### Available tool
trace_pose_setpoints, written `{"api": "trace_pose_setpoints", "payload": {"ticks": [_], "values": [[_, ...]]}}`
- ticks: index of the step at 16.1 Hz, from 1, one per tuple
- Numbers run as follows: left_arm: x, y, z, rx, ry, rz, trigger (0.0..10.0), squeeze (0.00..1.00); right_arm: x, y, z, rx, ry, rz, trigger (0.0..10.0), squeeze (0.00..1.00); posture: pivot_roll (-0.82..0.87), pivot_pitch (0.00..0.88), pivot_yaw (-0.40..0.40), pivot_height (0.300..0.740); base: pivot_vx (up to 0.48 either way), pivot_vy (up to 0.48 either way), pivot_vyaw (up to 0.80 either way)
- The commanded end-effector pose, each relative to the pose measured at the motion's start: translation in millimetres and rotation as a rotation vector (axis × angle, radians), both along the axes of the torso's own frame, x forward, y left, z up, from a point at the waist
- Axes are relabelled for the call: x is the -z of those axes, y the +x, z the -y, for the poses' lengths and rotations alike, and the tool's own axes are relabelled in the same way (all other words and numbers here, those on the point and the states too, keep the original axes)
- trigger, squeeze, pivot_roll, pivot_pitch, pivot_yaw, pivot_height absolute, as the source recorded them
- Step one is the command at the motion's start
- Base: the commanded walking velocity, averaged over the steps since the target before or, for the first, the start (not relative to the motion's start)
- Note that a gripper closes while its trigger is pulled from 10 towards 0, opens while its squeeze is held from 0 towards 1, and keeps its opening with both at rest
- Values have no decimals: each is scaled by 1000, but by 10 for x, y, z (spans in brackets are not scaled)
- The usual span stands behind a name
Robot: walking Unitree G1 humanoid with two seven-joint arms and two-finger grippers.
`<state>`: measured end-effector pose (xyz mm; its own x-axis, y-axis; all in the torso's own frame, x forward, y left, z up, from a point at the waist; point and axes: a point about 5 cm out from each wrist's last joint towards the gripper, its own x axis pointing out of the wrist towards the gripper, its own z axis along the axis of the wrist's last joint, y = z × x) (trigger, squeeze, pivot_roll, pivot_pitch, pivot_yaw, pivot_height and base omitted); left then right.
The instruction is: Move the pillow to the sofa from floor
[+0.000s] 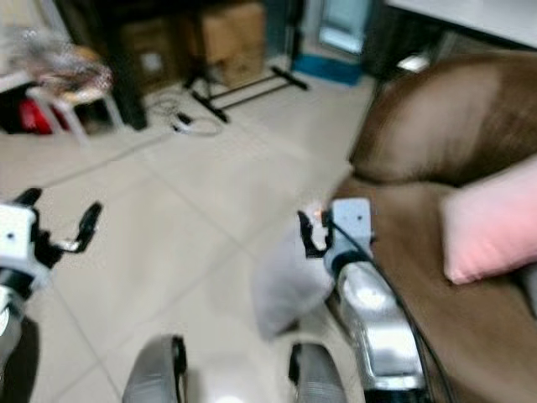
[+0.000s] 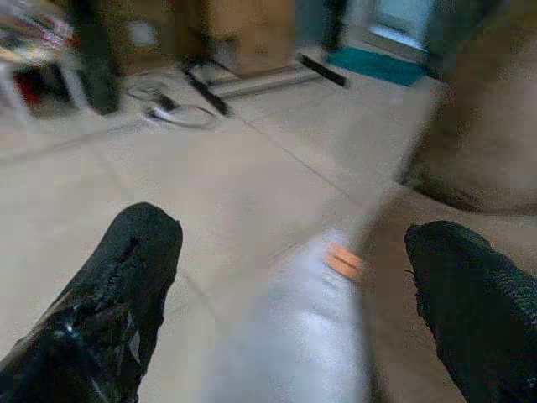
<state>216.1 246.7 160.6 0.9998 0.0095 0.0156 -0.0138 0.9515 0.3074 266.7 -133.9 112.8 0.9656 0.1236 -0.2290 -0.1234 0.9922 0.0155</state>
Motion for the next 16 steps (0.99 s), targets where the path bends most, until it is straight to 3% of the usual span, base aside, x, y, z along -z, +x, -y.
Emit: {"api": "trace_pose_setpoints", "payload": {"ticks": [1, 5, 15, 16], "values": [[2, 5, 9, 7, 5, -6, 10000, 0, -26, -10, -58, -41, -3, 13, 10000, 1000, 23, 0, -1, 580, 281, 0, 0], [3, 2, 15, 12, 7, -9, 10000, 0, -25, -19, -66, -51, -9, 14, 10000, 1000, 22, 0, -2, 580, 281, 0, 600], [16, -2, 6, 24, 25, -23, 10000, 0, 4, -29, -30, -24, -8, -4, 10000, 1000, 22, 0, -2, 580, 242, 0, 0], [20, 4, 6, 23, 34, -28, 10000, 0, 10, -23, -15, -20, -13, -10, 10000, 859, 23, 0, -3, 580, 0, 0, 0]]}}
